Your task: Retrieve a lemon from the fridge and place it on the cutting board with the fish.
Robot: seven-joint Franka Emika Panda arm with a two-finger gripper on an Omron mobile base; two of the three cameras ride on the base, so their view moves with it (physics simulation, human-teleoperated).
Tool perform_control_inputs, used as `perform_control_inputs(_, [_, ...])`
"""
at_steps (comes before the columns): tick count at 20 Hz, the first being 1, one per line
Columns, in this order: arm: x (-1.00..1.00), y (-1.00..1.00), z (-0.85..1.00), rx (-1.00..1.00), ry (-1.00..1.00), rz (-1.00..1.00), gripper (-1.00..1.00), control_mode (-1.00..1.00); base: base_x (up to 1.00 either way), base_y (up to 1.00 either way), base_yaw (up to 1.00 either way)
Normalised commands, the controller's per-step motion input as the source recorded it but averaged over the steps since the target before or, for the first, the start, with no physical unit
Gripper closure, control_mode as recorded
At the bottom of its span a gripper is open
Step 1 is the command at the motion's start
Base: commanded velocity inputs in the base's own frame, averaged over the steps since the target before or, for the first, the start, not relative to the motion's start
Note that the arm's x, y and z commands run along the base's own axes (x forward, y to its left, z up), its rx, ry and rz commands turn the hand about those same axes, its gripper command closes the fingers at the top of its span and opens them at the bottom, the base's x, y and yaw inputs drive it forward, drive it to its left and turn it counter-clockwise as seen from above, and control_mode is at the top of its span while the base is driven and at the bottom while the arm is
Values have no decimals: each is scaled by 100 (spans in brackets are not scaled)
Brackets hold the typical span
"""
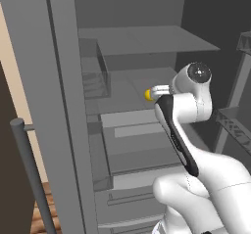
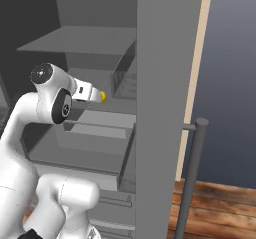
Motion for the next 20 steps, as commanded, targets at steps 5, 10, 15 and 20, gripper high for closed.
perform_control_inputs(5, [50,2,-4,0,0,0,-100,-100,0,0,0])
perform_control_inputs(10, [36,1,-12,0,0,0,-100,-100,0,0,0])
perform_control_inputs(15, [26,0,-17,0,0,0,-100,-100,0,0,0])
perform_control_inputs(20, [30,0,-13,0,0,0,-100,-100,0,0,0])
